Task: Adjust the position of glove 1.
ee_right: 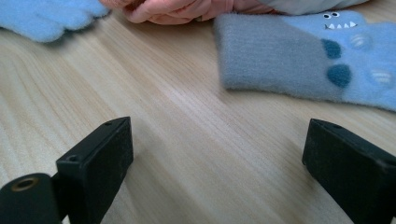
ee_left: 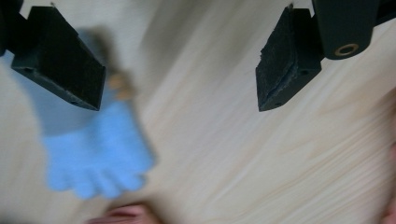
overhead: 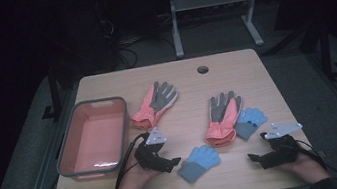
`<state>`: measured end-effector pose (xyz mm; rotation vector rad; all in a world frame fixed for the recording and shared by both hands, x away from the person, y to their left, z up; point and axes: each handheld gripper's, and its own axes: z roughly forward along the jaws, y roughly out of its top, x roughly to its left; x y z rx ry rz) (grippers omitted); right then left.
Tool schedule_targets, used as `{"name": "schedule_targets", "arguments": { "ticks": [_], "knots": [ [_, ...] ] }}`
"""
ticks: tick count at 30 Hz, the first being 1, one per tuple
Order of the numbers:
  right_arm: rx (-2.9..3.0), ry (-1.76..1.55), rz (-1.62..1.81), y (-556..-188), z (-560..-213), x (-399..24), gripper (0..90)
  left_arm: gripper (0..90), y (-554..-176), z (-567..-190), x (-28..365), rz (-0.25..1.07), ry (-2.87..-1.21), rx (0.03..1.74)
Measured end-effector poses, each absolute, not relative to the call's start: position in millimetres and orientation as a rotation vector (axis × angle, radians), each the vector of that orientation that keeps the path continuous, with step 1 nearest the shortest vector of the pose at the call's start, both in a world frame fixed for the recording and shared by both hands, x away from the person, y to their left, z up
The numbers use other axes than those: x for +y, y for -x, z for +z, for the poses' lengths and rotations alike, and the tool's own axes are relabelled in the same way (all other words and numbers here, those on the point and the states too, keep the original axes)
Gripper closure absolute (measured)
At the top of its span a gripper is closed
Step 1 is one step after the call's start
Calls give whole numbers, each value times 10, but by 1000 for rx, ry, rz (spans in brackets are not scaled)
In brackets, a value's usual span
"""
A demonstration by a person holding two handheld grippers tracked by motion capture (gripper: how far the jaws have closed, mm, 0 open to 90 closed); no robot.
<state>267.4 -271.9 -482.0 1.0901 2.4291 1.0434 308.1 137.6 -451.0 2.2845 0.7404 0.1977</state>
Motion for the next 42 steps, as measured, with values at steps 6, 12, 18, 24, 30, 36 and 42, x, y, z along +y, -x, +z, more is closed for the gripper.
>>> {"name": "schedule_targets", "arguments": {
  "ticks": [6,12,18,24,30,36,42],
  "knots": [
    [2429,-1086,1044,-2676,-4820,-2720,83,150,-3201,-4662,1415,291,-2296,839],
    [2427,-1086,1047,-2677,-4821,-2719,83,141,-3220,-4734,1461,318,-2270,800],
    [2450,-1103,1020,-2694,-4741,-2738,141,130,-3214,-4778,1499,332,-2225,782],
    [2400,-1149,1058,-2749,-4621,-2796,174,130,-3210,-4776,1508,344,-2221,811],
    [2368,-1150,1049,-2847,-4532,-2799,206,131,-3207,-4776,1515,353,-2218,814],
    [2409,-1163,1040,-2992,-4487,-2727,243,130,-3209,-4777,1514,354,-2218,810],
    [2398,-1168,1064,-3112,-4416,-2738,305,126,-3206,-4776,1505,351,-2215,817]
  ]
}}
